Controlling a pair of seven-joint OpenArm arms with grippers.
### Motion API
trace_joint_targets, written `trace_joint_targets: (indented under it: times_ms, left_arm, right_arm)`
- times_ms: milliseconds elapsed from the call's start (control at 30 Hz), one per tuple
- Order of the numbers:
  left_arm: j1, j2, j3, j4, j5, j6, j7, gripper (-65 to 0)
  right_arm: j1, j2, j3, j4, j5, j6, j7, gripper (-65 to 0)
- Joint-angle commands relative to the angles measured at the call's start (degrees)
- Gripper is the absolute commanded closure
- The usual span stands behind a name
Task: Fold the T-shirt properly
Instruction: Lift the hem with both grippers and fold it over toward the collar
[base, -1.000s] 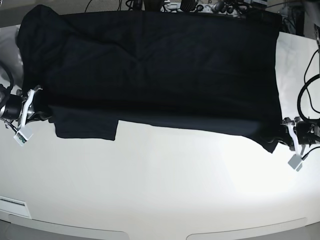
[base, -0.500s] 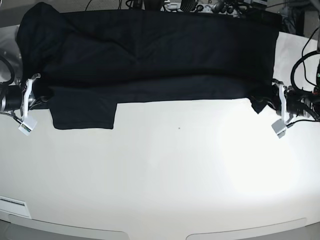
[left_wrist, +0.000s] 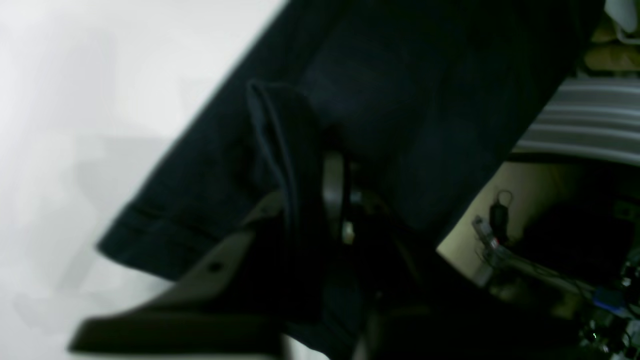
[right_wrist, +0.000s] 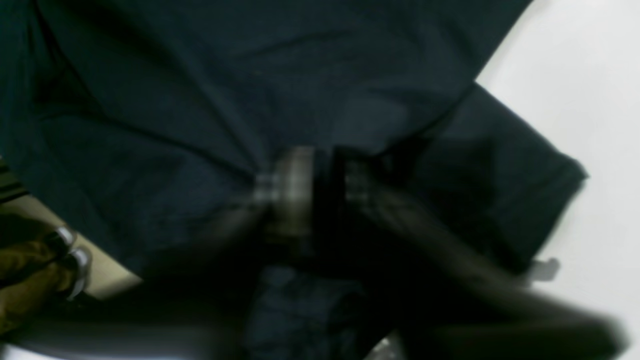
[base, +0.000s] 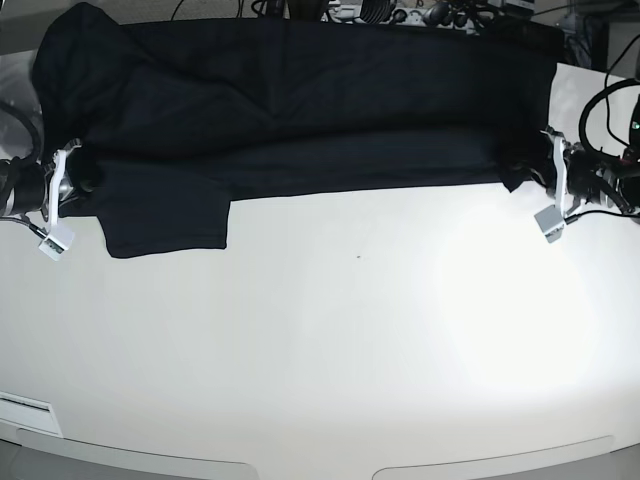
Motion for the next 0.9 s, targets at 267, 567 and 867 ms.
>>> trace_joint_targets:
  times_ms: [267,567,867]
  left_arm:
    - [2.3,-1.2,-0.7,0.6,3.3,-0.5,-3.2,-34.7]
    - [2.3,-1.2,-0.7,0.6,3.3,-0.5,-4.1,-34.7]
    - [2.3,-1.2,-0.7,0.6,3.7,-0.5,-4.1,-34.7]
  right_arm:
    - [4.1,2.4,0.8,4.9,6.8,0.1,7.5,-34.9]
    - [4.1,-11.1,0.8,-1.7,-29.7,-11.9,29.5,-34.9]
    - [7.5,-16.8,0.8,-18.9,-29.2,-8.8,32.2,-34.7]
